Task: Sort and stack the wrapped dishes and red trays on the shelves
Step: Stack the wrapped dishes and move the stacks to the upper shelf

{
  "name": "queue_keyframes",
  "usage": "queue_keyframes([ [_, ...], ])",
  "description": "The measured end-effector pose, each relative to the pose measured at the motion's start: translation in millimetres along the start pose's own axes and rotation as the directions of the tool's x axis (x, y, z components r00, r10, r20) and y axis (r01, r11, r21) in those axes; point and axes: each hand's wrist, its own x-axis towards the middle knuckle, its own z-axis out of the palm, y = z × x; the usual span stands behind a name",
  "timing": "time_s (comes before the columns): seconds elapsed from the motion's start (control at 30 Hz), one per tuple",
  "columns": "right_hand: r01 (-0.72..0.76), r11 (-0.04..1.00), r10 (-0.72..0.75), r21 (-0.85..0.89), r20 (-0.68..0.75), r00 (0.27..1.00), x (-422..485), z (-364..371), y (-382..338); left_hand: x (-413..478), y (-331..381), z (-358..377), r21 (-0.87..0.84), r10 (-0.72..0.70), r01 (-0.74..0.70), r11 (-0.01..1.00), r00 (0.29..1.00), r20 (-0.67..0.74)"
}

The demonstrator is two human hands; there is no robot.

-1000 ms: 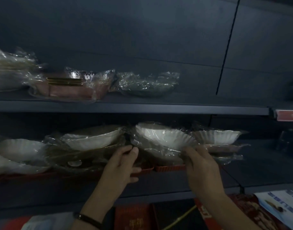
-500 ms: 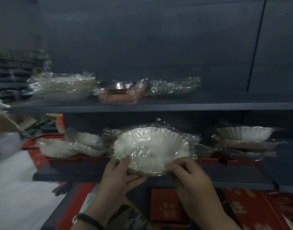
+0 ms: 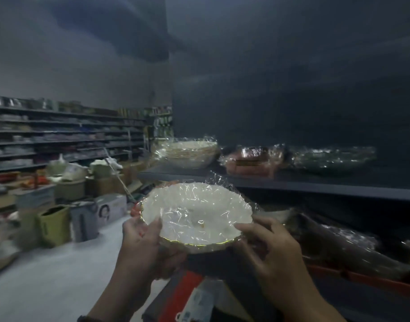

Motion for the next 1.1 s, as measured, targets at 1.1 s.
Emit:
queue_keyframes([
  [1.1,0.081,0.943,-0.1,-0.322,-0.043,0.994,397,158,69,415,71,72,0.282,0.333,-0.461,0.841,0.853,0.402],
])
